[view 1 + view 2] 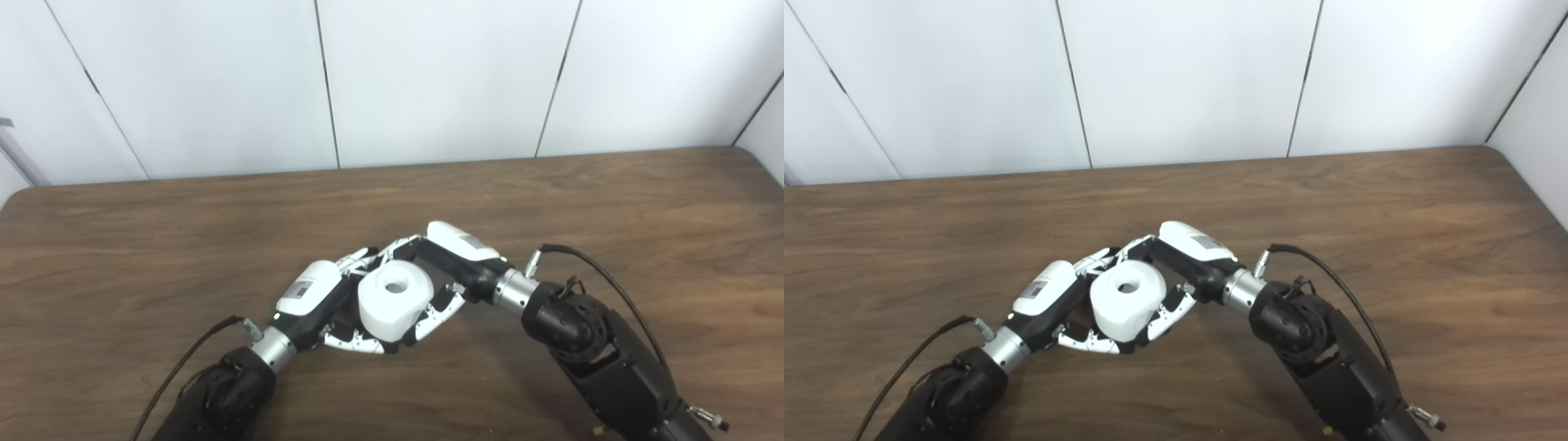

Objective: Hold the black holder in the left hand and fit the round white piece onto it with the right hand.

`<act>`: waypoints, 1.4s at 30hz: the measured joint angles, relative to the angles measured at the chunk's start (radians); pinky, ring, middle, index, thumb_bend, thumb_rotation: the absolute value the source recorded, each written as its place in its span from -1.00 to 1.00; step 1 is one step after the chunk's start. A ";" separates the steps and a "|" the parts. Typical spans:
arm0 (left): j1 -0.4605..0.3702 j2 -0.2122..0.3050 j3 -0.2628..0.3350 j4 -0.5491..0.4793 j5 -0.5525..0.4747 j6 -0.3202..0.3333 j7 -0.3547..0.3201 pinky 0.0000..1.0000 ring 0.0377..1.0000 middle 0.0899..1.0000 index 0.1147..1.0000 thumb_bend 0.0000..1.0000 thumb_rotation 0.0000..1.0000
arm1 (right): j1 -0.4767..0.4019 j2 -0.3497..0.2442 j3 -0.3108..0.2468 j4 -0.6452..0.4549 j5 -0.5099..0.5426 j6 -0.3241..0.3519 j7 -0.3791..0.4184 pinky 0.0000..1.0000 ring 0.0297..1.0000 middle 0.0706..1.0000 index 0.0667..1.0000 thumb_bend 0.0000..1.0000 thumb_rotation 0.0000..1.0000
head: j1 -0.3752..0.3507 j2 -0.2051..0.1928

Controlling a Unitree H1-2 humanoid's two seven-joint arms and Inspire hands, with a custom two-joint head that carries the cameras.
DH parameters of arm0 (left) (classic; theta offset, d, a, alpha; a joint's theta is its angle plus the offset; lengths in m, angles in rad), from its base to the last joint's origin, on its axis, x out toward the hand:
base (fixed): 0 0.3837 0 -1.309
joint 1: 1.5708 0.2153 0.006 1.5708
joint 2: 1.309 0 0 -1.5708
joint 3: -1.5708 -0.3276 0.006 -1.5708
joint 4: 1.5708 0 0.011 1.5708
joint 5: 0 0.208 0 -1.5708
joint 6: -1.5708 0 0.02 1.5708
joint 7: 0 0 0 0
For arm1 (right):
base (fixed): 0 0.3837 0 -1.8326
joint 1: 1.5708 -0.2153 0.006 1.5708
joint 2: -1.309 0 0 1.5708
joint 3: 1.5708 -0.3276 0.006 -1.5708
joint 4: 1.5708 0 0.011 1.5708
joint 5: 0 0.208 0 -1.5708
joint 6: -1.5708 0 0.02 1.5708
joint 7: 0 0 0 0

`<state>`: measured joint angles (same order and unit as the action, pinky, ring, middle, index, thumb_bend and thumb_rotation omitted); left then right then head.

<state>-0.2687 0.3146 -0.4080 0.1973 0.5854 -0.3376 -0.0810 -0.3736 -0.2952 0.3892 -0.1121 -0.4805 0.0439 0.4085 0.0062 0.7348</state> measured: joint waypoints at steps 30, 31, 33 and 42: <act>0.000 0.000 0.001 0.002 -0.002 -0.001 0.000 0.82 0.93 0.76 -0.17 0.05 -0.88 | 0.013 -0.007 -0.050 -0.010 -0.014 0.010 -0.011 0.39 0.61 0.87 1.00 1.00 -0.38 | 0.000 0.006; 0.000 0.000 0.001 0.002 -0.002 -0.001 0.000 0.82 0.93 0.76 -0.17 0.05 -0.88 | 0.013 -0.007 -0.051 -0.010 -0.013 0.010 -0.010 0.39 0.62 0.88 1.00 1.00 -0.38 | 0.000 0.006; 0.000 0.000 0.001 0.002 -0.003 -0.002 0.000 0.82 0.93 0.76 -0.17 0.05 -0.88 | 0.013 -0.007 -0.051 -0.011 -0.010 0.013 0.002 0.42 0.67 0.93 1.00 1.00 -0.39 | 0.000 0.006; -0.001 0.001 0.001 0.003 -0.005 -0.003 -0.001 0.84 0.94 0.77 -0.17 0.05 -0.89 | -0.036 -0.115 -0.028 -0.078 0.048 0.185 0.241 0.47 0.83 0.96 1.00 0.86 -0.76 | -0.003 0.003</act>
<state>-0.2700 0.3153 -0.4068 0.2003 0.5804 -0.3406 -0.0819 -0.4094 -0.4098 0.3609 -0.1901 -0.4322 0.2287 0.6492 0.0031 0.7378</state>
